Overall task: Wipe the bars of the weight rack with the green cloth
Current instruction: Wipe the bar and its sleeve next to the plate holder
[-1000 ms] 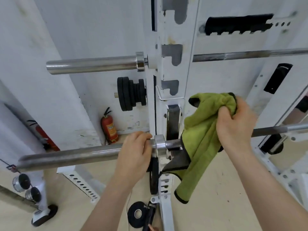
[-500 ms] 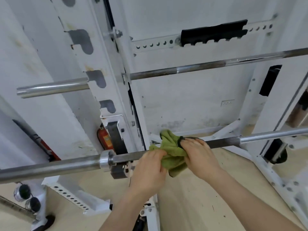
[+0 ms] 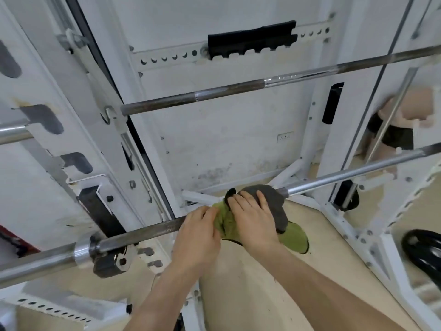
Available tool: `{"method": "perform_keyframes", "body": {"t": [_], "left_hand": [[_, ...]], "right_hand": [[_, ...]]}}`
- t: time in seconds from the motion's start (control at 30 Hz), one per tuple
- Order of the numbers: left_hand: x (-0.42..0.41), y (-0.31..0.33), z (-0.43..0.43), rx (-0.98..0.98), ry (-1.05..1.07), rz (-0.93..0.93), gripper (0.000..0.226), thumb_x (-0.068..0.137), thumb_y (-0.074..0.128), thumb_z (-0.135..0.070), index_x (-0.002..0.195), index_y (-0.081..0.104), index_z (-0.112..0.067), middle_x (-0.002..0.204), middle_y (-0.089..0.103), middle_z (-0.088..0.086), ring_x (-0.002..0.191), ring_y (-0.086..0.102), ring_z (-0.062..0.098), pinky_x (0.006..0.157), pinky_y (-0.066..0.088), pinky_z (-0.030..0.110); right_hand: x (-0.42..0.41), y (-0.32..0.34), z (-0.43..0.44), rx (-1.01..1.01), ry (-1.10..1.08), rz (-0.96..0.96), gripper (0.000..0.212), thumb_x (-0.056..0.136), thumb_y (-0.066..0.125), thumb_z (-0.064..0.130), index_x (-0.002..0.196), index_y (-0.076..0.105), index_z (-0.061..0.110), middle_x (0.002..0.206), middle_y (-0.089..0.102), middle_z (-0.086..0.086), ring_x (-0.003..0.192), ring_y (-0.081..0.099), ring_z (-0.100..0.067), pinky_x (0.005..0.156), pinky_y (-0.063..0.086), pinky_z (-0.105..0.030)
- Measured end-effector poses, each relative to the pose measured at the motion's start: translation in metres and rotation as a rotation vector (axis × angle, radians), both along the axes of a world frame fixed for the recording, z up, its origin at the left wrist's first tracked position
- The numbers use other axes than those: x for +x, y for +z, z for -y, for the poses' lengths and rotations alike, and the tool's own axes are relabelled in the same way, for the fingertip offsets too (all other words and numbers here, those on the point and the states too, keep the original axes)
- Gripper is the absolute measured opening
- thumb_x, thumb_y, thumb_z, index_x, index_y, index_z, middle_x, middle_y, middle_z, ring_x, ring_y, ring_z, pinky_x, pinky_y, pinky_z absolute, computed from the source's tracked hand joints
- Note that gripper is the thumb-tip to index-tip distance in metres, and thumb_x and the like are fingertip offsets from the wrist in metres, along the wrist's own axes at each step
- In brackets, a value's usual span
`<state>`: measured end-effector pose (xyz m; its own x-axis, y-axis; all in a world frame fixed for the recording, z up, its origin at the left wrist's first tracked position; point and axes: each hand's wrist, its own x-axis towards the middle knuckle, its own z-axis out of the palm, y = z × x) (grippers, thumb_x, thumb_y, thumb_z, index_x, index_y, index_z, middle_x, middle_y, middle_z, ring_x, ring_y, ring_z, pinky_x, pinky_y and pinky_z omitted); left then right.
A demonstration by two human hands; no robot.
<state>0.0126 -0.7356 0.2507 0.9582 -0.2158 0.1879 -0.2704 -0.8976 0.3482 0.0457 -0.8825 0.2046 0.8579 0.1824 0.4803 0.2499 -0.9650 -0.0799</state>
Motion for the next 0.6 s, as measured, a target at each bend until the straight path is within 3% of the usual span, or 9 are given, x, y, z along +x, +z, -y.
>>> {"method": "perform_keyframes", "body": {"t": [0.07,0.13,0.2,0.27,0.33,0.43,0.5,0.6], "left_hand": [[0.013,-0.003,0.017,0.037,-0.013,0.006,0.041,0.092,0.041,-0.023,0.132,0.048,-0.028,0.125,0.051,-0.007,0.117,0.045,0.02,0.097,0.038,0.035],[0.028,-0.006,0.033,0.079,-0.049,0.001,0.041,0.097,0.033,-0.033,0.136,0.043,-0.031,0.126,0.053,-0.008,0.116,0.046,0.02,0.097,0.039,0.037],[0.039,-0.009,0.044,0.124,-0.086,-0.016,0.043,0.099,0.028,-0.04,0.14,0.038,-0.033,0.125,0.056,-0.008,0.114,0.05,0.021,0.097,0.039,0.037],[0.048,-0.011,0.053,0.181,-0.103,-0.023,0.042,0.099,0.024,-0.045,0.138,0.036,-0.036,0.12,0.059,-0.009,0.109,0.054,0.021,0.092,0.04,0.036],[0.061,-0.01,0.061,0.197,-0.117,-0.062,0.038,0.099,0.018,-0.05,0.122,0.045,-0.037,0.105,0.063,-0.008,0.096,0.059,0.021,0.08,0.043,0.036],[0.089,-0.008,0.08,0.158,-0.163,-0.234,0.048,0.097,0.013,-0.055,0.088,0.052,-0.029,0.08,0.063,-0.004,0.079,0.061,0.022,0.073,0.049,0.036],[0.103,-0.01,0.097,0.157,-0.245,-0.258,0.051,0.098,0.014,-0.055,0.081,0.052,-0.025,0.076,0.061,-0.003,0.076,0.061,0.024,0.074,0.051,0.04],[0.116,-0.005,0.128,0.152,-0.371,-0.296,0.049,0.1,0.015,-0.054,0.083,0.046,-0.019,0.08,0.062,0.002,0.077,0.061,0.025,0.075,0.052,0.045]], "right_hand": [[0.0,0.001,0.036,-0.097,0.099,0.047,0.042,0.082,0.049,0.02,0.122,0.064,0.018,0.123,0.065,0.003,0.12,0.058,-0.018,0.107,0.024,-0.042],[0.005,0.005,0.079,-0.163,0.061,0.034,0.052,0.081,0.035,0.019,0.125,0.062,0.02,0.127,0.063,0.005,0.122,0.056,-0.016,0.106,0.025,-0.041],[0.016,0.011,0.131,-0.196,-0.099,-0.052,0.047,0.083,0.041,0.017,0.126,0.06,0.021,0.126,0.062,0.005,0.125,0.052,-0.018,0.109,0.023,-0.04],[0.033,0.03,0.176,-0.251,-0.318,-0.276,0.045,0.081,0.05,0.016,0.124,0.057,0.025,0.125,0.061,0.004,0.127,0.047,-0.019,0.112,0.021,-0.041],[0.054,0.054,0.192,-0.398,-0.402,-0.5,0.034,0.079,0.053,0.019,0.112,0.059,0.028,0.114,0.062,0.004,0.118,0.051,-0.02,0.108,0.027,-0.041],[0.07,0.07,0.167,-0.548,-0.274,-0.665,0.01,0.078,0.055,0.021,0.086,0.05,0.025,0.097,0.064,0.002,0.1,0.058,-0.022,0.1,0.034,-0.04],[0.068,0.06,0.149,-0.507,-0.156,-0.623,0.012,0.076,0.055,0.019,0.081,0.045,0.023,0.09,0.063,0.001,0.092,0.059,-0.023,0.099,0.034,-0.04],[0.061,0.033,0.15,-0.32,-0.037,-0.376,0.014,0.064,0.06,0.027,0.075,0.052,0.023,0.074,0.058,0.006,0.077,0.059,-0.021,0.092,0.041,-0.037]]}}
